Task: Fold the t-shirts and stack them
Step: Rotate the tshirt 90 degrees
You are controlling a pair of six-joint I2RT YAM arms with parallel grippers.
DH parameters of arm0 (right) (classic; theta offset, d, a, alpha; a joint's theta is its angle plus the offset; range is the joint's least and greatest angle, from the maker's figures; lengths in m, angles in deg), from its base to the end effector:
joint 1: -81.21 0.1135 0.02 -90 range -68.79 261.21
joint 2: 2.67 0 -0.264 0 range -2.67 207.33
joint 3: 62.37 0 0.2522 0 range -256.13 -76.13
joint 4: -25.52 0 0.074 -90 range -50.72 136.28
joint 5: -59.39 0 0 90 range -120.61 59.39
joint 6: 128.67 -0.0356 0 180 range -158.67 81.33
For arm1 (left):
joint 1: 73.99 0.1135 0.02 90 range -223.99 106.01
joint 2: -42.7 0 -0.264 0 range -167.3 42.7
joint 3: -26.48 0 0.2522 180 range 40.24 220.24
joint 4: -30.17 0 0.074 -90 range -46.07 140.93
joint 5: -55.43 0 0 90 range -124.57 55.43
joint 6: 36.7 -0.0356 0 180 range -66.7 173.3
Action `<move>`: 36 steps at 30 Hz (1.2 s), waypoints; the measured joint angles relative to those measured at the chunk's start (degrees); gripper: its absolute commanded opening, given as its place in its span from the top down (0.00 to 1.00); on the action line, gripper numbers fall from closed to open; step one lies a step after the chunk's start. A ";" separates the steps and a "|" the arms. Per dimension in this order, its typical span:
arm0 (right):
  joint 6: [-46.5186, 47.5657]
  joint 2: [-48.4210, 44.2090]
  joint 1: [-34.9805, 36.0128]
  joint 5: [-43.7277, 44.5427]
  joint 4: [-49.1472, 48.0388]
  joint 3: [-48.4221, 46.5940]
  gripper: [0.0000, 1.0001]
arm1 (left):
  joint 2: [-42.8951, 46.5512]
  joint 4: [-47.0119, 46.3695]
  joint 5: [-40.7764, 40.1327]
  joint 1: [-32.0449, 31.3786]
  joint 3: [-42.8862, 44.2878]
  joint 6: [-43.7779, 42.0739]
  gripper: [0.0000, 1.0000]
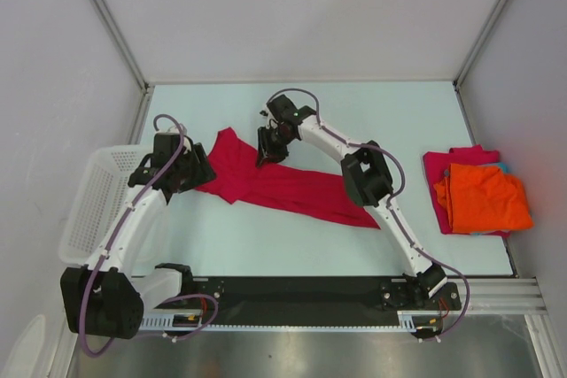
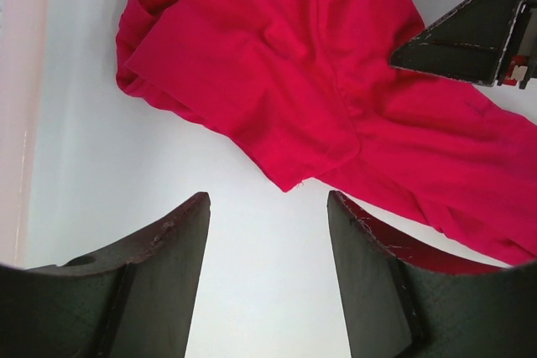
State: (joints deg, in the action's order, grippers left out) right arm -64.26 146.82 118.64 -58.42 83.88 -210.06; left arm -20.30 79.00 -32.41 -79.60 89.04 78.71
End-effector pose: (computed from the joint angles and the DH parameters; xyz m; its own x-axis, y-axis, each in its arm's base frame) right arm 0.4283 0.3487 0.1481 -0.9331 -0.2331 -0.2740 -0.3536 0.7339 0.5799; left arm 0.2226 -0.0232 0.2638 -0.7336 -0.3588 -0.5771 -0.2133 0.9279 -0.3058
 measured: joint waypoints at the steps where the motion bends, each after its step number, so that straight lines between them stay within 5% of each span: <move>1: 0.13 0.07 0.11 -0.15 0.11 0.02 1.00 | 0.00 -0.04 0.00 0.00 0.00 0.00 0.36; 16: -3.34 0.81 -2.47 7.43 -0.68 -1.40 1.00 | 1.31 0.76 -0.07 1.88 0.00 -1.40 0.36; 30: -8.57 3.15 -22.56 26.53 0.70 -8.46 1.00 | 4.55 2.60 1.07 3.28 -0.13 -2.05 0.36; 34: -8.39 3.17 -24.00 26.88 0.63 -8.41 0.75 | 4.55 2.60 1.16 3.28 -0.50 -2.05 0.35; 36: -8.13 3.17 -23.65 26.64 0.31 -8.41 0.74 | 4.55 2.60 1.27 3.28 -0.63 -2.05 0.35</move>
State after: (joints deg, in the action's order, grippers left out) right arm -72.39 149.99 94.99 -31.78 84.18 -218.47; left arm -15.76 81.60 -31.15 -76.32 88.40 76.65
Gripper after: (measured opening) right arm 0.197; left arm 0.646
